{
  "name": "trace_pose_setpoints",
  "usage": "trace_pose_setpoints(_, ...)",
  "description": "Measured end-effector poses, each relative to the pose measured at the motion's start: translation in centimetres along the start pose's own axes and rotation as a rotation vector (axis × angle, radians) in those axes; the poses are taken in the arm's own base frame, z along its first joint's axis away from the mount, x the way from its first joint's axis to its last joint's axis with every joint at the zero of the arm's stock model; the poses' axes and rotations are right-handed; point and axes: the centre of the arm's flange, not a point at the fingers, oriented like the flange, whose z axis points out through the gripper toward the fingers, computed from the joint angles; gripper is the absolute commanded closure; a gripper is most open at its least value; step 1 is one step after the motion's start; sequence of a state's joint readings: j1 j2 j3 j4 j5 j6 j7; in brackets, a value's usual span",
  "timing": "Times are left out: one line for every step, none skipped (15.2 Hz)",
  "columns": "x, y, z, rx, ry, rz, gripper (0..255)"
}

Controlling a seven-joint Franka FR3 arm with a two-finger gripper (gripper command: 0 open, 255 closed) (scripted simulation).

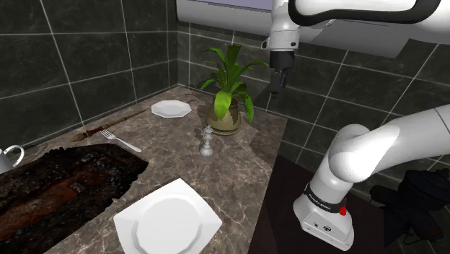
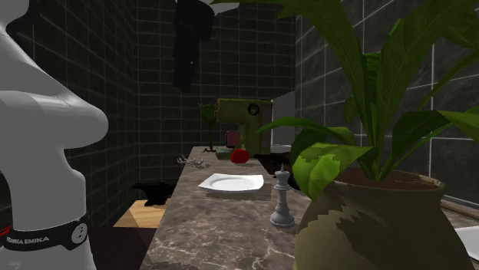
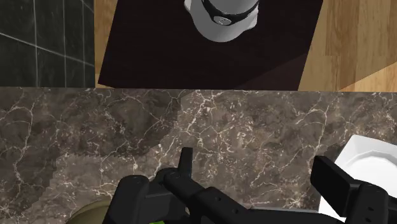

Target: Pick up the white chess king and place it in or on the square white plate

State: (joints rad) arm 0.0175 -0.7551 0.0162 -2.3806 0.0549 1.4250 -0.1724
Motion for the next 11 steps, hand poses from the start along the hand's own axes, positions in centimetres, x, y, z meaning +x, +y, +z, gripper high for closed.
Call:
trace_pose_setpoints(0.0, 0.0, 0.0, 0.0, 0.0, 0.0, 0)
trace_pose_setpoints(0.5, 0.0, 0.3, 0.001, 0.002, 0.0, 0)
trace_pose_setpoints(1.3, -0.1, 0.9, 0.001, 0.005, 0.0, 0)
trace_pose_setpoints(2.3, -0.3, 1.4, 0.002, 0.01, 0.0, 0)
trace_pose_setpoints(3.5, -0.5, 1.9, 0.003, 0.014, -0.001, 0)
trace_pose_setpoints(4.5, -0.7, 2.4, 0.004, 0.019, -0.001, 0)
trace_pose_setpoints(5.4, -0.8, 2.8, 0.004, 0.025, -0.001, 0)
trace_pose_setpoints(6.4, -0.6, 3.3, 0.005, 0.03, -0.001, 0)
trace_pose_setpoints(7.5, -0.8, 3.6, 0.006, 0.036, -0.001, 0)
trace_pose_setpoints(8.7, -0.8, 4.3, 0.007, 0.041, -0.001, 0)
trace_pose_setpoints(9.5, -1.1, 4.8, 0.007, 0.047, -0.001, 0)
